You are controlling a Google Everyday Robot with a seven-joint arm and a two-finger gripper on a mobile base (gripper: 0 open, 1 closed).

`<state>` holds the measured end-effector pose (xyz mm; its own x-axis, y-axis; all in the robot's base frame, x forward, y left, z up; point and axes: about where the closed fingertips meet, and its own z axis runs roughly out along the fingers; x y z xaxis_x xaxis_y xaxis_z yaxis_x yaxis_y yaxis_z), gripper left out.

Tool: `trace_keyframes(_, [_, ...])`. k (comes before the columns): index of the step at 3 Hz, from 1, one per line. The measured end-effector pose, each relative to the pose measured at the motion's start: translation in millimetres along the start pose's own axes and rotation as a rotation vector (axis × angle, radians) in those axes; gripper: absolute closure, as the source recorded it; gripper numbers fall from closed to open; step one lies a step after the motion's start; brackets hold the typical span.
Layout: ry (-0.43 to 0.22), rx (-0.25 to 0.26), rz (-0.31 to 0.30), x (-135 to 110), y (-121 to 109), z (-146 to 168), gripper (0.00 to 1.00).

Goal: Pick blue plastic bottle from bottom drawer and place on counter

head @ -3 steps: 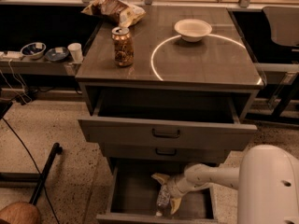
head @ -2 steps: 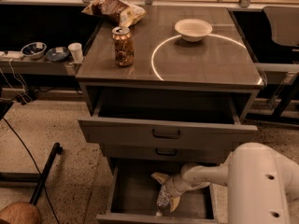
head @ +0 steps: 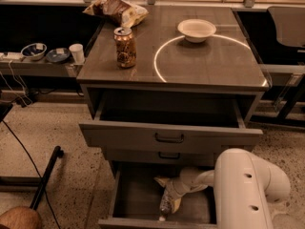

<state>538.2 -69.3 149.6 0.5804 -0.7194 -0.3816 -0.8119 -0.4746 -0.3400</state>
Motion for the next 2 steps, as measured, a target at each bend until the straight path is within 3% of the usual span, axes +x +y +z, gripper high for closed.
trace_keyframes(1, [0.012, -0.022, 0.012, 14, 1, 19, 0.03])
trace_keyframes(2, [0.007, -0.050, 0.039, 25, 12, 35, 0.22])
